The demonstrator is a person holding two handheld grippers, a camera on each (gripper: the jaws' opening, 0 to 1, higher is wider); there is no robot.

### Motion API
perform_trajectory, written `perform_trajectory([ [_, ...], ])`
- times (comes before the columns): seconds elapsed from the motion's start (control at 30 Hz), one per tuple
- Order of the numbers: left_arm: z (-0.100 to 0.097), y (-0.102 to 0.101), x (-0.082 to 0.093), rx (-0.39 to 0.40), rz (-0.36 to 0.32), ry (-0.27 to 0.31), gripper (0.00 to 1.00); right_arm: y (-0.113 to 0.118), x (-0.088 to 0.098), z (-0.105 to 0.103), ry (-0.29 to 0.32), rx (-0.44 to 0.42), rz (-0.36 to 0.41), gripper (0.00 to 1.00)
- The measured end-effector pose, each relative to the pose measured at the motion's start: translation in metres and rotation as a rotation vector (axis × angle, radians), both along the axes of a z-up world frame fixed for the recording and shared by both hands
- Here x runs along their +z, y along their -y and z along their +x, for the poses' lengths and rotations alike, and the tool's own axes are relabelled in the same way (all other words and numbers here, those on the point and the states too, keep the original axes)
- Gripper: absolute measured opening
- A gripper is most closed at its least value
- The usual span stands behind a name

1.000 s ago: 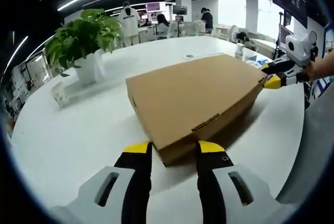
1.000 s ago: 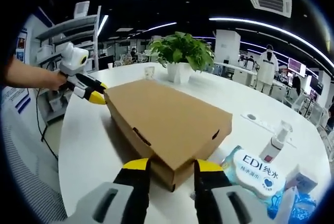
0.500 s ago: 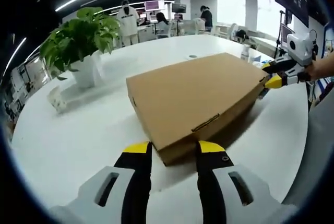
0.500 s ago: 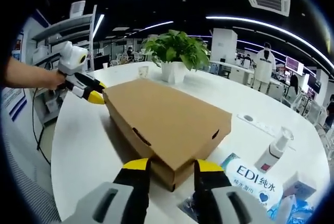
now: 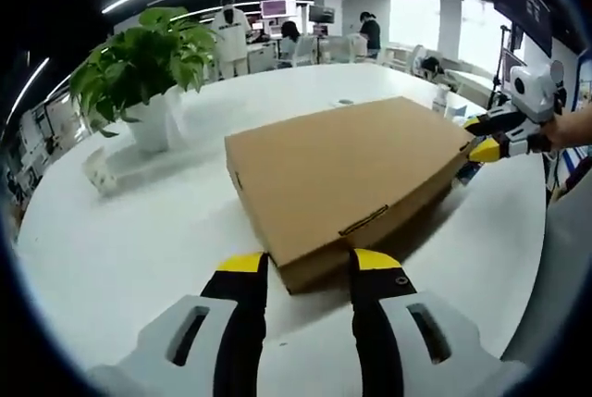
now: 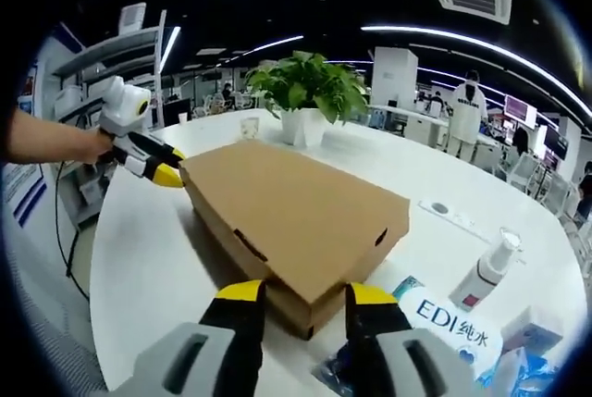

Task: Operate the shoe box by opening the lid, removing the specified soft item, and placing it in the target area until the item is outside and the box remains undamaged.

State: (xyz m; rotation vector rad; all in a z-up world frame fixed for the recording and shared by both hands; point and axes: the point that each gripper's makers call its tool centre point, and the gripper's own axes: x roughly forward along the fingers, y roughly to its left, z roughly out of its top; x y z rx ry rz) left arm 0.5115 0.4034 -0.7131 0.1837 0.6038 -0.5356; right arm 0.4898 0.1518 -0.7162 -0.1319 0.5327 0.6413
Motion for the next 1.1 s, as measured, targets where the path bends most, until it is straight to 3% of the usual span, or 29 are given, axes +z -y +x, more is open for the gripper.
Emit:
perform_trajectory([
  [0.27, -0.009, 0.001, 0.013, 0.026, 0.008, 0.032, 0.44, 0.015, 0.019, -0.011, 0.035, -0.012, 0.005, 0.42],
  [0.47, -0.027, 0.010, 0.028, 0.033, -0.039, 0.063, 0.47, 0.036, 0.035, -0.020, 0.069, -0.058, 0.020, 0.53],
  [0.5, -0.030, 0.013, 0.030, 0.030, -0.044, 0.064, 0.48, 0.040, 0.039, -0.022, 0.075, -0.079, 0.049, 0.54],
  [0.67, -0.052, 0.025, 0.044, 0.018, -0.074, 0.090, 0.51, 0.064, 0.044, -0.035, 0.083, -0.110, 0.034, 0.62],
  [0.77, -0.063, 0.033, 0.051, 0.031, -0.140, 0.092, 0.57, 0.081, 0.047, -0.042, 0.066, -0.160, 0.074, 0.67],
  [0.9, -0.079, 0.039, 0.053, 0.017, -0.118, 0.098, 0.60, 0.102, 0.048, -0.056, 0.072, -0.181, 0.036, 0.71],
  [1.1, -0.099, 0.048, 0.064, 0.004, -0.121, 0.127, 0.66, 0.135, 0.046, -0.092, 0.085, -0.188, -0.058, 0.80],
])
